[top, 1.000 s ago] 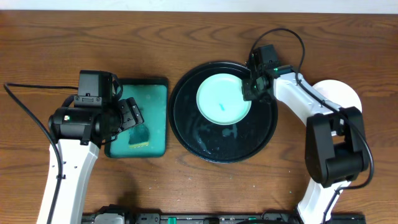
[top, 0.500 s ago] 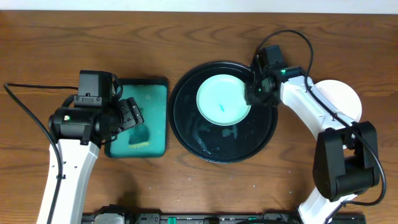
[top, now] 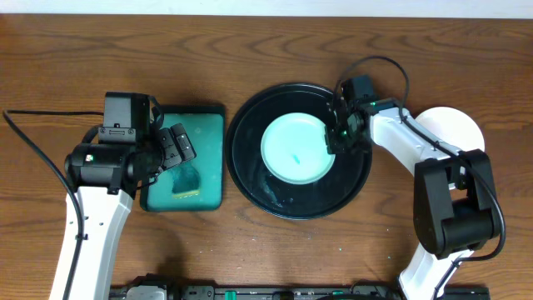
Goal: Clean dirty plates on tray and stack at the side
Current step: 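Move the right gripper to the light green plate and drag it down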
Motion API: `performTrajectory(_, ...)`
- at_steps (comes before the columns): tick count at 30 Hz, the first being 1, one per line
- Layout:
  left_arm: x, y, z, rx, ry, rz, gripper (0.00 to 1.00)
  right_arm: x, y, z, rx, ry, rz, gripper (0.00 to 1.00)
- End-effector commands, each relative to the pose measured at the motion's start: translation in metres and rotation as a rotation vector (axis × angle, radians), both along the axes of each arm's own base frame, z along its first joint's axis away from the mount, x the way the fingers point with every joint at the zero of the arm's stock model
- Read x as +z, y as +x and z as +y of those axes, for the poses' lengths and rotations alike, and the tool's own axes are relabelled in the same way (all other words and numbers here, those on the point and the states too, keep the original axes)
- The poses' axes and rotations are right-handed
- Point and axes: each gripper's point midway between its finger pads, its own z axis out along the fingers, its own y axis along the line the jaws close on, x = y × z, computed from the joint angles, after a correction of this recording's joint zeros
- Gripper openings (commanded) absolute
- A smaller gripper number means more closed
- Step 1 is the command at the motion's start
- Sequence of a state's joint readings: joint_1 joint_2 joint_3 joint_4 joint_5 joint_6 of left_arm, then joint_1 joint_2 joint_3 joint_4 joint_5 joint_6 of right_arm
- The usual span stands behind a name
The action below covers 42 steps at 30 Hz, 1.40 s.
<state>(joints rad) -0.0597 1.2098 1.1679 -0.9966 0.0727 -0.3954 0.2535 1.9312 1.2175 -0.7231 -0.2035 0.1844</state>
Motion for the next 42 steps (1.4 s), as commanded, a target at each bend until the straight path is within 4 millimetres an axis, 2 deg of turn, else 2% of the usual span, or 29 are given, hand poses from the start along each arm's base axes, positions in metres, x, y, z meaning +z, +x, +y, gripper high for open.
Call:
performTrajectory(1, 0.008, 0.005, 0.001, 0.006, 0.002, -0.029, 0.97, -0.004, -0.049, 0.005, -0.215, 0.018, 0.245, 0.01)
performTrajectory(3, 0.008, 0.005, -0.001, 0.025, -0.023, -0.026, 0.97, -0.001, -0.071, 0.008, -0.250, 0.002, 0.344, 0.01)
performTrajectory(5, 0.007, 0.000, -0.006, 0.013, -0.050, -0.005, 0.97, 0.001, -0.085, 0.014, -0.251, 0.001, 0.397, 0.01)
performTrajectory(8, 0.001, -0.004, -0.006, 0.004, -0.046, 0.016, 0.97, 0.002, -0.093, 0.033, -0.234, 0.021, 0.412, 0.01)
performTrajectory(11, -0.011, -0.007, -0.001, 0.013, -0.013, 0.045, 0.94, 0.000, -0.083, 0.043, -0.250, 0.038, 0.367, 0.01)
performTrajectory(15, -0.050, -0.016, 0.007, 0.031, 0.032, 0.140, 0.72, 0.000, -0.067, 0.047, -0.280, 0.071, 0.314, 0.04)
performTrajectory(18, -0.083, -0.019, 0.008, 0.034, 0.041, 0.215, 0.66, 0.005, -0.056, 0.045, -0.262, 0.095, 0.266, 0.06)
performTrajectory(22, -0.119, -0.013, 0.007, 0.032, 0.045, 0.287, 0.57, 0.023, -0.046, 0.041, -0.213, 0.119, 0.186, 0.10)
performTrajectory(24, -0.132, -0.006, 0.007, 0.032, 0.046, 0.305, 0.55, 0.031, -0.041, 0.035, -0.211, 0.103, 0.140, 0.11)
performTrajectory(27, -0.154, 0.001, 0.007, 0.031, 0.049, 0.345, 0.40, 0.046, -0.031, 0.020, -0.230, 0.043, 0.051, 0.18)
performTrajectory(30, -0.169, 0.001, 0.007, 0.029, 0.052, 0.381, 0.37, 0.055, -0.027, 0.014, -0.201, 0.017, -0.006, 0.24)
performTrajectory(32, -0.179, 0.005, 0.007, -0.012, 0.064, 0.386, 0.29, 0.058, -0.025, 0.014, -0.111, 0.006, -0.041, 0.25)
performTrajectory(34, -0.185, 0.010, 0.006, -0.038, 0.071, 0.379, 0.26, 0.057, -0.025, 0.012, -0.050, -0.012, -0.057, 0.27)
performTrajectory(36, -0.188, 0.012, 0.006, -0.039, 0.069, 0.379, 0.10, 0.057, -0.025, 0.011, -0.019, -0.018, -0.064, 0.28)
performTrajectory(37, -0.188, 0.012, 0.006, -0.039, 0.069, 0.380, 0.07, 0.057, -0.025, 0.011, -0.020, -0.018, -0.063, 0.28)
performTrajectory(40, -0.184, 0.010, 0.005, -0.042, 0.063, 0.390, 0.08, 0.057, -0.025, 0.011, -0.025, -0.017, -0.063, 0.29)
performTrajectory(42, -0.173, 0.010, 0.005, -0.044, 0.064, 0.390, 0.07, 0.057, -0.024, 0.011, -0.027, -0.018, -0.068, 0.33)
